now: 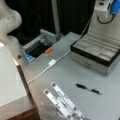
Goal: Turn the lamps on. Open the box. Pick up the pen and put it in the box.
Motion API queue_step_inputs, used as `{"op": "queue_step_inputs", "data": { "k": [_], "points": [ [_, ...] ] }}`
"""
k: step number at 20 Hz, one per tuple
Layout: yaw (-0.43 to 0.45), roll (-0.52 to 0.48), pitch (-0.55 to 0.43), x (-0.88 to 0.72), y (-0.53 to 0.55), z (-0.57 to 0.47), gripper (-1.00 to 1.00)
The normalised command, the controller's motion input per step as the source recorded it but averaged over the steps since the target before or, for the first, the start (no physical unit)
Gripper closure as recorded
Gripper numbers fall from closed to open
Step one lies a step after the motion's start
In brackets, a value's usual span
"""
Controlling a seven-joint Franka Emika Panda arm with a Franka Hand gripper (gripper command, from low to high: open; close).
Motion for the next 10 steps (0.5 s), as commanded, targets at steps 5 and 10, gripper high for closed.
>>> {"op": "queue_step_inputs", "data": {
  "k": [5, 10],
  "points": [
    [0.109, -0.117, 0.103, 0.00, -0.26, 0.13, -1.00],
    [0.171, -0.146, 0.099, 0.00, -0.39, 0.09, -1.00]
  ]
}}
